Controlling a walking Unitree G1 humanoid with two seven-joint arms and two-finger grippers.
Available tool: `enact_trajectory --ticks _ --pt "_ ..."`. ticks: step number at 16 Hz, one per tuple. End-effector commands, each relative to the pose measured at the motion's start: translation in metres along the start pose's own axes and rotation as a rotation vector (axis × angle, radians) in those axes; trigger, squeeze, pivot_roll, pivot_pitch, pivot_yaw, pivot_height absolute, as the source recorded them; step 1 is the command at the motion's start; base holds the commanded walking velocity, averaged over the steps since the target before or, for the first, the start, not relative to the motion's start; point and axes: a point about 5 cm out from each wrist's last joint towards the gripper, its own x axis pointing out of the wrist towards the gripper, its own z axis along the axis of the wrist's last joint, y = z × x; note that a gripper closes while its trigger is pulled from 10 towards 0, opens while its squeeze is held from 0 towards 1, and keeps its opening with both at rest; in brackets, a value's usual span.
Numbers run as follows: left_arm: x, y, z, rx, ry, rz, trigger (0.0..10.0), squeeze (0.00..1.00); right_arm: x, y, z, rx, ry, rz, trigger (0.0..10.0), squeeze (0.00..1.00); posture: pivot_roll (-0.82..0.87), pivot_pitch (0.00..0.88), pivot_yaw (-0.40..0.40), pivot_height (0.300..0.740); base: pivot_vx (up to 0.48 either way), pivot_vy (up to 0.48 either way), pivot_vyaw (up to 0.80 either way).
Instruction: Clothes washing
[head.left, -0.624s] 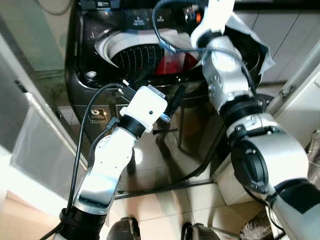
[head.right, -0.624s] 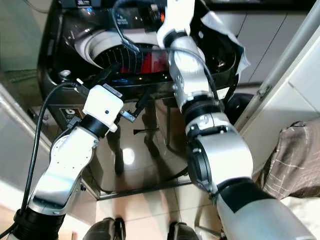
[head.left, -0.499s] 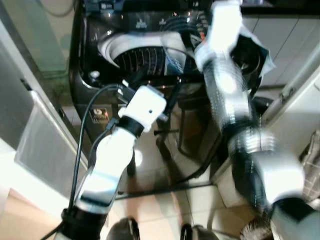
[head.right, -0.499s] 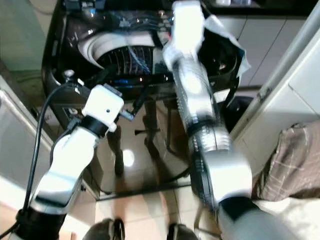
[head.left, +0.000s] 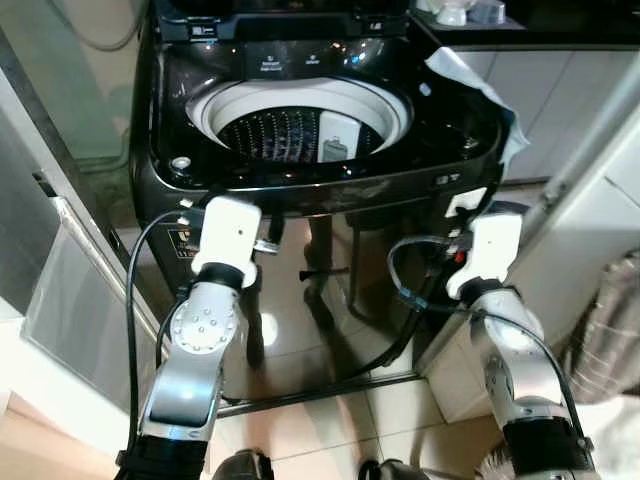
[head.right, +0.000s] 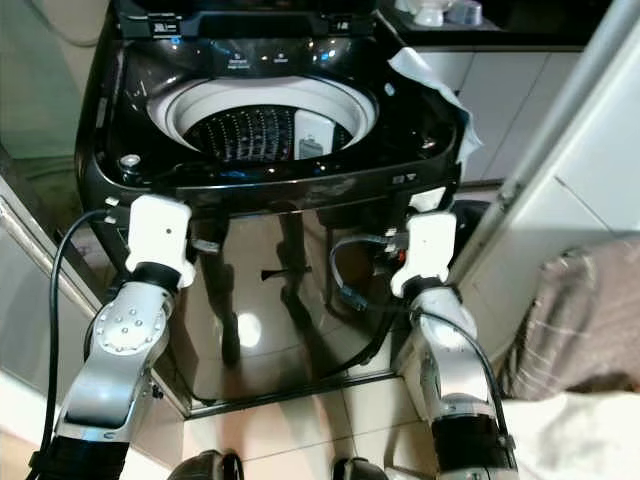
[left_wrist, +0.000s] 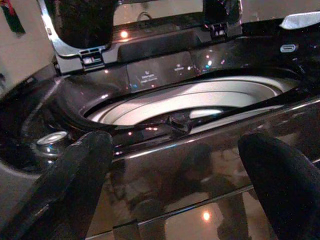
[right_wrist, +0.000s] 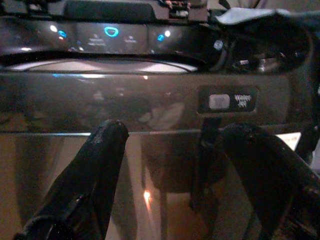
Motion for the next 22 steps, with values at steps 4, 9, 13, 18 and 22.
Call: enact_trajectory --ticks 4,9,13,18,22 --pt "0.001 0.001 -0.012 -0.031 0.047 0.060 10.0 0.00 0.023 0.018 0.015 0.050 -0.034 0.064 10.0 0.00 -0.01 0.000 -0.024 0.740 0.000 0.000 0.00" --pt "0.004 0.000 -0.019 -0.003 0.063 0.070 10.0 0.00 0.027 0.018 0.001 0.069 0.042 0.064 10.0 0.00 -0.01 0.000 -0.020 0.740 0.000 0.000 0.00" --pt "0.007 0.001 -0.019 0.019 0.061 0.080 10.0 0.00 0.031 0.016 -0.001 0.071 0.052 0.059 10.0 0.00 -0.01 0.000 -0.016 0.740 0.000 0.000 0.00" --pt "0.010 0.001 -0.020 0.040 0.060 0.089 10.0 0.00 0.033 0.018 -0.005 0.070 0.065 0.071 10.0 0.00 -0.01 0.000 -0.017 0.740 0.000 0.000 0.00" --pt "0.011 0.001 -0.018 0.032 0.050 0.087 10.0 0.00 0.034 0.019 -0.007 0.070 0.071 0.074 10.0 0.00 -0.01 0.000 -0.017 0.740 -0.062 0.000 0.00"
